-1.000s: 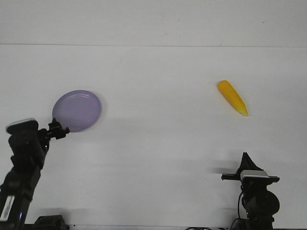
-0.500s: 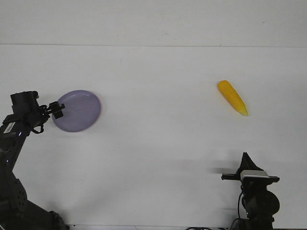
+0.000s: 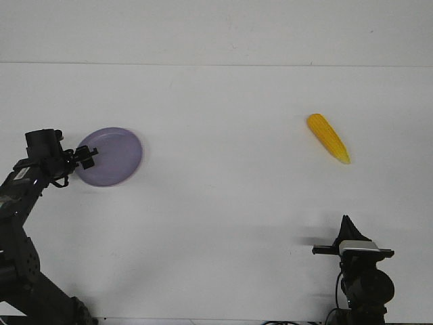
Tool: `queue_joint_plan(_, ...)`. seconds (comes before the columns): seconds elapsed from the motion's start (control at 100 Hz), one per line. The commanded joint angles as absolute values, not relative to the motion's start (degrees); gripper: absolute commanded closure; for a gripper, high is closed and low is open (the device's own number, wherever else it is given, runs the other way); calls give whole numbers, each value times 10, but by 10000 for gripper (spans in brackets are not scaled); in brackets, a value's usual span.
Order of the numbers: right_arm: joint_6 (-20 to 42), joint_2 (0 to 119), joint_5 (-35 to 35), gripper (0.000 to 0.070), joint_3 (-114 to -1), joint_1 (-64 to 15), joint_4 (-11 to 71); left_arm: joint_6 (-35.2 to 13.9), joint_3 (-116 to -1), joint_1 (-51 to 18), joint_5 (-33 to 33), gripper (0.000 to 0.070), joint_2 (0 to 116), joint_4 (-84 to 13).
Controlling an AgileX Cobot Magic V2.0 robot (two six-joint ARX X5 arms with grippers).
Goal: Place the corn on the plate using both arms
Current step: 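Reach the left gripper to the lavender plate rim and grip it, then drag the lavender plate with the left gripper toward the table center, nearer the robot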
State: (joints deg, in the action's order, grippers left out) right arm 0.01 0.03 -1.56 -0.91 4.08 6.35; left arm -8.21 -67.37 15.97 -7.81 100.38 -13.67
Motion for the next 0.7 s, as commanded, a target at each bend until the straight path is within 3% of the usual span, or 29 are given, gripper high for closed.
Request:
queue_joint_plan(0.0, 6, 1, -15, 684, -7, 41, 59, -78, -686, 160, -81, 514, 1019, -135)
queue_joint_plan(0.17, 6, 1, -15, 684, -7, 41, 59, -78, -686, 157, -81, 699, 1019, -138)
queue_joint_plan(0.34, 6, 1, -15, 684, -7, 41, 59, -78, -686, 157, -87, 694, 1013, -142)
queue_joint_plan(0.69, 6, 1, -15, 684, -7, 41, 59, -87, -686, 156, -234, 695, 849, -209)
